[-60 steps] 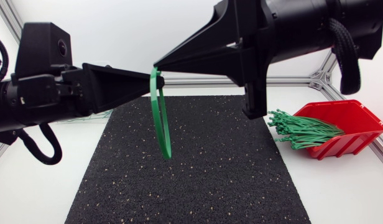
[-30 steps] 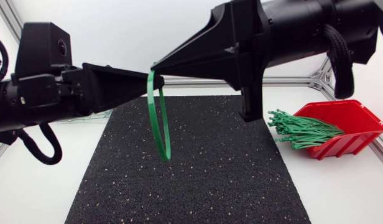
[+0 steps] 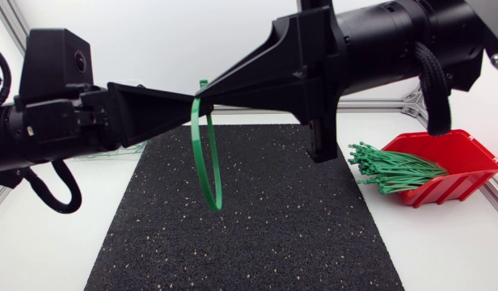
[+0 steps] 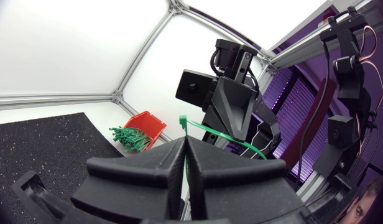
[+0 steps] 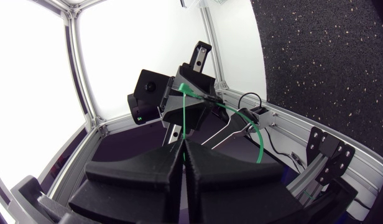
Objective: Take a green cable tie from the red box, thread the tail through the head to close it, then place it in the transparent bin on the left.
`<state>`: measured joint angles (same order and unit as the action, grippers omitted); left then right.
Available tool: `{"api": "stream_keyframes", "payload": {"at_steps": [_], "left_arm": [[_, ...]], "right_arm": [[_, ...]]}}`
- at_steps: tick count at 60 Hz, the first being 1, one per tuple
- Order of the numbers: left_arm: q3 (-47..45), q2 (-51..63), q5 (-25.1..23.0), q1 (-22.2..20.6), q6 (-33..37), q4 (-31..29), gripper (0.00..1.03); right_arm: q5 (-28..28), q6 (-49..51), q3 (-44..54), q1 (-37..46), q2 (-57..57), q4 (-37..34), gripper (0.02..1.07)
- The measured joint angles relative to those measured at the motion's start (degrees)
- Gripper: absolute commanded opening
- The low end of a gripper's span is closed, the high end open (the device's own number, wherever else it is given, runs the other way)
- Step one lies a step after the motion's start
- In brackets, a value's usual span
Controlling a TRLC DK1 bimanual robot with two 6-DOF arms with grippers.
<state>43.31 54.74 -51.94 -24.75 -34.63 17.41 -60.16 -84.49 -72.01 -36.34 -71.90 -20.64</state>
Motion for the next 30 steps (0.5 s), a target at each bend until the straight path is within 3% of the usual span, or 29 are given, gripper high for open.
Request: {"api": "stream_keyframes", "payload": {"at_steps": [30], "left_arm": [[0.0, 0.0, 0.0, 0.0, 0.0, 0.0, 0.04]], "right_arm": [[0.0, 0.0, 0.6, -0.3, 0.8, 1.6, 0.08]]}}
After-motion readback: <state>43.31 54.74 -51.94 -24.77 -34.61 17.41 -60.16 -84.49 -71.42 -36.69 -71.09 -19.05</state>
